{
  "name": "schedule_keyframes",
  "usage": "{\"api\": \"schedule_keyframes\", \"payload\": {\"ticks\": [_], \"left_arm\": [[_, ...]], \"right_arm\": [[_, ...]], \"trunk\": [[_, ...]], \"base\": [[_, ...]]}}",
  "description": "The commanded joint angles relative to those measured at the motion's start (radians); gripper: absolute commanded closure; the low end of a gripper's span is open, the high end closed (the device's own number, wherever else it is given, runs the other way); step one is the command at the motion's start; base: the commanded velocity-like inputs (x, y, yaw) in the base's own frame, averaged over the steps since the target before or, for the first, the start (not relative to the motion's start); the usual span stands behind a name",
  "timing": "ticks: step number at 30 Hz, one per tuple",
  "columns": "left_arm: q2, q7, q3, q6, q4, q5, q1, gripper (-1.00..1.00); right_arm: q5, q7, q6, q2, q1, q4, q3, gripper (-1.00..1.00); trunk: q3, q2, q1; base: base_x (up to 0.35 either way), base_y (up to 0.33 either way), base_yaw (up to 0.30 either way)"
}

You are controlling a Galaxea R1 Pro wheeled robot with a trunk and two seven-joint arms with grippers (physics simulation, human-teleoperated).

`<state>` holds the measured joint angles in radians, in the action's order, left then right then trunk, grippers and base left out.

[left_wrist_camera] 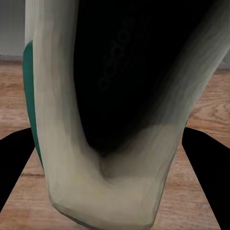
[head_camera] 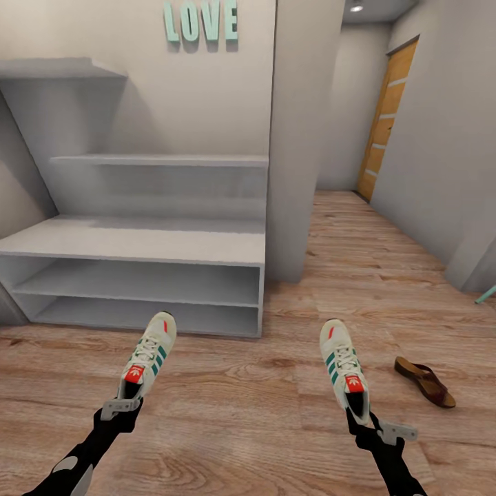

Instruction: Pick up the two gym shoes and the two sandals from the corridor floor and place them onto the hallstand (shoe rack) in the corridor, making sure they are on the rack and not on the floor. Arrange them so the two gym shoes are next to each other and the two sandals are next to each other.

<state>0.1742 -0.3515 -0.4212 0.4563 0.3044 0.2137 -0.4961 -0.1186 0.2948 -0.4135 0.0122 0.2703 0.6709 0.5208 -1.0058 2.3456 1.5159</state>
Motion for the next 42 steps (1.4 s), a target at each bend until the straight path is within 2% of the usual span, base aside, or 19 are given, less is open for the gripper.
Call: {"api": "schedule_keyframes", "payload": {"ticks": [1, 5, 7, 11, 14, 17, 18, 21, 22, 24, 26, 27, 29, 30, 31, 34, 36, 37, 42], "left_arm": [[-0.002, -0.003, -0.008, 0.004, -0.001, 0.009, -0.001, 1.00], [-0.003, 0.012, -0.010, 0.001, -0.001, 0.010, -0.001, 1.00], [-0.004, 0.036, -0.010, -0.003, -0.001, 0.010, -0.002, 1.00], [-0.019, 0.078, -0.008, -0.007, -0.001, 0.011, -0.005, 1.00], [-0.056, 0.131, -0.004, -0.010, -0.001, 0.015, -0.012, 1.00], [-0.116, 0.222, 0.001, -0.012, 0.001, 0.021, -0.018, 1.00], [-0.147, 0.261, 0.003, -0.015, 0.004, 0.028, -0.023, 1.00], [-0.200, 0.309, 0.004, -0.043, 0.015, 0.069, -0.056, 1.00], [-0.212, 0.320, 0.004, -0.069, 0.018, 0.087, -0.073, 1.00], [-0.227, 0.341, 0.002, -0.151, 0.020, 0.116, -0.113, 1.00], [-0.244, 0.364, 0.001, -0.267, 0.022, 0.130, -0.166, 1.00], [-0.247, 0.367, 0.001, -0.290, 0.022, 0.132, -0.176, 1.00], [-0.264, 0.378, 0.001, -0.438, 0.022, 0.136, -0.256, 1.00], [-0.267, 0.380, 0.001, -0.482, 0.022, 0.137, -0.282, 1.00], [-0.274, 0.382, 0.001, -0.713, 0.021, 0.137, -0.400, 1.00], [-0.277, 0.383, 0.002, -0.853, 0.021, 0.136, -0.498, 1.00], [-0.277, 0.383, 0.001, -0.898, 0.019, 0.135, -0.550, 1.00], [-0.277, 0.384, 0.001, -0.948, 0.018, 0.134, -0.584, 1.00], [-0.276, 0.384, 0.000, -1.006, 0.018, 0.135, -0.609, 1.00]], "right_arm": [[-0.009, 0.007, -0.006, 0.000, 0.001, 0.005, 0.009, 1.00], [-0.008, 0.007, -0.006, -0.026, 0.001, 0.042, 0.032, 1.00], [-0.007, 0.007, -0.004, -0.062, 0.001, 0.075, 0.088, 1.00], [-0.004, 0.007, -0.002, -0.110, 0.002, 0.096, 0.166, 1.00], [-0.003, 0.007, 0.003, -0.146, 0.003, 0.135, 0.196, 1.00], [-0.003, 0.006, 0.014, -0.166, 0.003, 0.185, 0.206, 1.00], [-0.004, 0.006, 0.049, -0.175, 0.003, 0.232, 0.210, 1.00], [-0.002, 0.007, 0.139, -0.206, 0.003, 0.286, 0.219, 1.00], [0.002, 0.007, 0.182, -0.234, 0.003, 0.297, 0.223, 1.00], [0.014, 0.007, 0.218, -0.265, 0.003, 0.302, 0.225, 1.00], [0.060, 0.007, 0.273, -0.319, 0.004, 0.307, 0.233, 1.00], [0.072, 0.007, 0.285, -0.331, 0.004, 0.307, 0.237, 1.00], [0.160, 0.007, 0.378, -0.420, 0.005, 0.308, 0.268, 1.00], [0.175, 0.007, 0.407, -0.441, 0.005, 0.308, 0.272, 1.00], [0.201, 0.007, 0.481, -0.508, 0.005, 0.317, 0.316, 1.00], [0.200, 0.007, 0.499, -0.533, 0.005, 0.363, 0.401, 1.00], [0.199, 0.007, 0.544, -0.546, 0.004, 0.373, 0.420, 1.00], [0.199, 0.008, 0.603, -0.564, 0.004, 0.376, 0.426, 1.00], [0.200, 0.011, 0.663, -0.581, 0.004, 0.390, 0.428, 1.00]], "trunk": [[-0.001, 0.000, 0.000], [-0.001, 0.000, 0.000], [-0.001, 0.000, 0.000], [-0.001, 0.000, 0.000], [-0.001, 0.000, 0.000], [-0.001, 0.000, 0.000], [-0.001, 0.000, 0.000], [-0.001, 0.000, 0.000], [-0.001, 0.000, 0.000], [-0.001, 0.000, 0.000], [-0.001, 0.000, 0.000], [-0.001, 0.000, 0.000], [-0.001, 0.000, 0.000], [-0.001, 0.000, 0.000], [-0.001, 0.000, 0.000], [-0.001, 0.000, 0.000], [-0.001, 0.000, 0.000], [-0.001, 0.000, 0.000], [-0.001, 0.000, 0.000]], "base": [[0.000, 0.000, 0.000], [0.000, 0.000, 0.000], [0.000, 0.000, 0.000], [0.000, 0.000, 0.000], [0.000, 0.000, 0.000], [0.000, 0.000, 0.000], [0.000, 0.000, 0.000], [0.000, 0.000, 0.000], [0.000, 0.000, 0.000], [0.000, 0.000, 0.000], [0.000, 0.000, 0.000], [0.000, 0.000, 0.000], [0.000, 0.000, 0.000], [0.000, 0.000, 0.000], [0.000, 0.000, 0.000], [0.000, 0.000, 0.000], [0.000, 0.000, 0.000], [0.000, 0.000, 0.000], [0.000, 0.000, 0.000]]}}
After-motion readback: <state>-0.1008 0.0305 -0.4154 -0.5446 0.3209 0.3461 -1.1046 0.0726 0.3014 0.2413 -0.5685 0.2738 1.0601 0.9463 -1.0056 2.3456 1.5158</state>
